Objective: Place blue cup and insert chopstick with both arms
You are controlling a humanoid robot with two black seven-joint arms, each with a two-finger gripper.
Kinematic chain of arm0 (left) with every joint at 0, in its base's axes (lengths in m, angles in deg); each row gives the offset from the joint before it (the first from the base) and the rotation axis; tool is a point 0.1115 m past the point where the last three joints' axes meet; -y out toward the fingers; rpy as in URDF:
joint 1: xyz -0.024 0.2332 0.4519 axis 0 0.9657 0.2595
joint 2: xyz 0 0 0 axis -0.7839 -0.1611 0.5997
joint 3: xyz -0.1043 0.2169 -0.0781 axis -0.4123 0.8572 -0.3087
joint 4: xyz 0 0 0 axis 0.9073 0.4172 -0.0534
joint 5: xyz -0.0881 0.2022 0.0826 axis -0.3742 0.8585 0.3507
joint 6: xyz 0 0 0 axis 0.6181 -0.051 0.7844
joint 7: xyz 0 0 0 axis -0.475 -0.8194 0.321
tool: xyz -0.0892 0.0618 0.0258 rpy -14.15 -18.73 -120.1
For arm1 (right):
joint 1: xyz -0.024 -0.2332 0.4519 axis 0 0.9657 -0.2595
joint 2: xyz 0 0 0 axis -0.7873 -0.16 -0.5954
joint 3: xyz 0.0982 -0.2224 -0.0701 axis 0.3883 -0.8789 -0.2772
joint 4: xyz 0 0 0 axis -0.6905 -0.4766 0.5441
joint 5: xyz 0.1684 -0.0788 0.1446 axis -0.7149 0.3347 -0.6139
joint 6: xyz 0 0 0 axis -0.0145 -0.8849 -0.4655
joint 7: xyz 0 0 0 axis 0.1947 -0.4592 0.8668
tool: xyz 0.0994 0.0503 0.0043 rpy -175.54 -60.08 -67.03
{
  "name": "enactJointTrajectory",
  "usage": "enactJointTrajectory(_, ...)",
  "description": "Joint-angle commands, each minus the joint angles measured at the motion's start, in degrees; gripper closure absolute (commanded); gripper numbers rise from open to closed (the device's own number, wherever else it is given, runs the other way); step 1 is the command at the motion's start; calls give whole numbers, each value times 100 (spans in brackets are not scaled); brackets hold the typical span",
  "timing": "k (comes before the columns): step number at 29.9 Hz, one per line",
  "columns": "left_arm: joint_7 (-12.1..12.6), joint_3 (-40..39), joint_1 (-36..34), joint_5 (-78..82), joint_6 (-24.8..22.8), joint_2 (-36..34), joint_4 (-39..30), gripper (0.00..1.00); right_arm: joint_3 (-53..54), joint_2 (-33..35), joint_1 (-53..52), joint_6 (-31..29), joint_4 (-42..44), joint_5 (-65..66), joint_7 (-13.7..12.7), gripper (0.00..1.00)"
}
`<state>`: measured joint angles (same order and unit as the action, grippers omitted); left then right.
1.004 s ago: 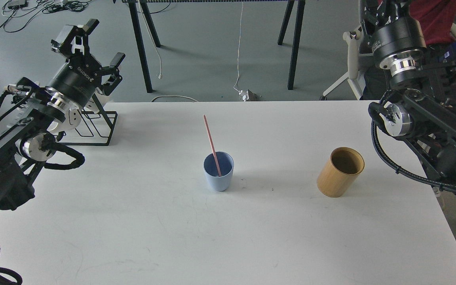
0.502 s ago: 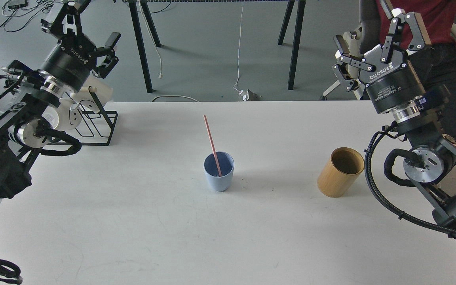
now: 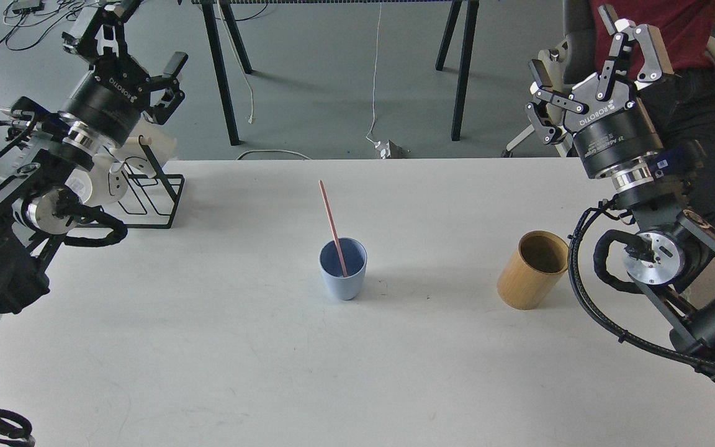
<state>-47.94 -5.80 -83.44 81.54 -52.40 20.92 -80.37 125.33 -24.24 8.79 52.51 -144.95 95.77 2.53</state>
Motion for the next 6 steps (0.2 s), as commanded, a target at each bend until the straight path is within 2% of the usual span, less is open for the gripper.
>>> enactJointTrajectory(1, 0, -8, 6, -3, 0, -13, -3, 2, -42, -10, 44, 17, -22, 3, -1, 1)
enactJointTrajectory(6, 0, -8, 24, -3, 0, -13, -29, 2, -34, -10, 62, 245, -66, -6, -1, 1)
